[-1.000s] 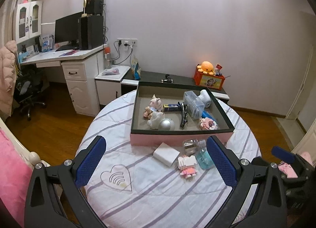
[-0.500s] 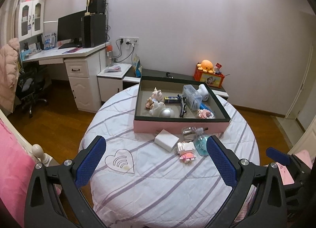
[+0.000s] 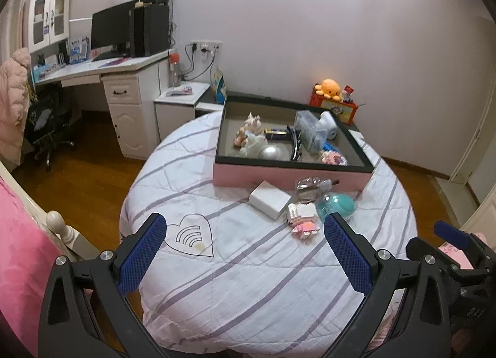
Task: Organize rigid objects
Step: 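Withdraw both grippers from the tray back over the bed, then grasp the white square box with the left gripper while the right gripper grasps the teal brush case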
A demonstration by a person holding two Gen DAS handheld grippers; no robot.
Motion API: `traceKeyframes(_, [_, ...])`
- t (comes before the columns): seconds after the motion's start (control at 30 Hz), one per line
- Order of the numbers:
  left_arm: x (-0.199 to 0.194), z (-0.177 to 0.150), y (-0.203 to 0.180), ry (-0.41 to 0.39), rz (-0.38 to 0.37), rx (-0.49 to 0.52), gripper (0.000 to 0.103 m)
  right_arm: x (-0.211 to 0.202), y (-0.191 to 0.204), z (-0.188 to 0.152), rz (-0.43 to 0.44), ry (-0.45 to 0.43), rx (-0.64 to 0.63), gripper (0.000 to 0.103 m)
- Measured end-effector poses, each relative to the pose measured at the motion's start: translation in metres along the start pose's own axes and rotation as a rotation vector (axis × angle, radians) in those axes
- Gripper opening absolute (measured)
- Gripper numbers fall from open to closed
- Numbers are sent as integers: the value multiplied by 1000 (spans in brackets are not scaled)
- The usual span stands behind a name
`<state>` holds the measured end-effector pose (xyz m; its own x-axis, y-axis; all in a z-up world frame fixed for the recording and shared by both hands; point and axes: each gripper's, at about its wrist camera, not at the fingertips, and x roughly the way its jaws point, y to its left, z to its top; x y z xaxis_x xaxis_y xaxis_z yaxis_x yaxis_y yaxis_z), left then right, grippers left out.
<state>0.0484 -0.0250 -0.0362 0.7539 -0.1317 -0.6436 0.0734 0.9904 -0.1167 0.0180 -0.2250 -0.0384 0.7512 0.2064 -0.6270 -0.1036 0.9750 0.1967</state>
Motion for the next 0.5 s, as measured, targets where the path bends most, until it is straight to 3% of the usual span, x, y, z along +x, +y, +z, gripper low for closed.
traceKeyframes(0.5, [109,-12,-16,155,56,126,103,71,-36,-6,-71,138,44,103])
